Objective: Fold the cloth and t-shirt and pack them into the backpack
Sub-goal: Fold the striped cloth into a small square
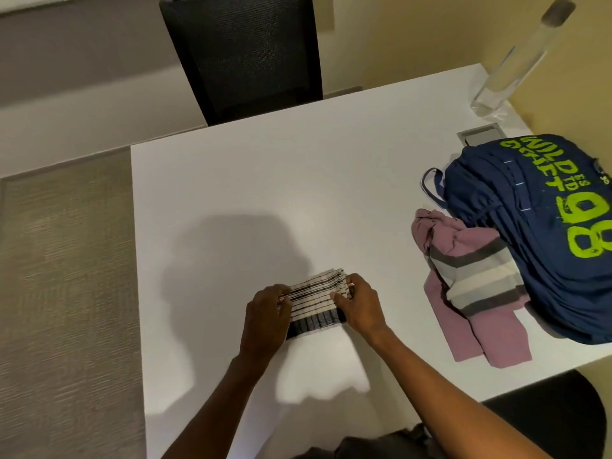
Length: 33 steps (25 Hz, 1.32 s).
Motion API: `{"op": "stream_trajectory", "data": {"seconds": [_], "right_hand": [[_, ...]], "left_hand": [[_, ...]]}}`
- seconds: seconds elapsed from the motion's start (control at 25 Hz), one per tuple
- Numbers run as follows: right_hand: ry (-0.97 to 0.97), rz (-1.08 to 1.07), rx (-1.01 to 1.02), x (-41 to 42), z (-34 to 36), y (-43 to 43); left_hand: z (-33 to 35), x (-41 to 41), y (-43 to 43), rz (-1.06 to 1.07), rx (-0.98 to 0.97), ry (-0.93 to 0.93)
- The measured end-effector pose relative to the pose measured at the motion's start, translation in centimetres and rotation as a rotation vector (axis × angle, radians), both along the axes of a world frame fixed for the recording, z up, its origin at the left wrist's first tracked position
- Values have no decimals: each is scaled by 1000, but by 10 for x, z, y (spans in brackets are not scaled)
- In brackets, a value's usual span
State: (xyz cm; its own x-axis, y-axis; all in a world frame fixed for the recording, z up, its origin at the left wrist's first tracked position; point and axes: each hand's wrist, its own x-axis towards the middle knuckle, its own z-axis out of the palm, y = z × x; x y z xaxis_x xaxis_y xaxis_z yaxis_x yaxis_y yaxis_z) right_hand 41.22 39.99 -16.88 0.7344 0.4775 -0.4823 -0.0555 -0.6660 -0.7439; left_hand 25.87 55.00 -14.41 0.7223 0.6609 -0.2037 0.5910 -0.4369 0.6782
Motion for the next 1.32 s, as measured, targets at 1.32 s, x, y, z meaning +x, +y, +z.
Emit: {"op": "stream_trajectory", "data": {"seconds": [1.32], "right_hand": [[-643, 840, -188, -70, -52, -25]], "left_hand": [[-24, -20, 22, 513, -729, 159]]}}
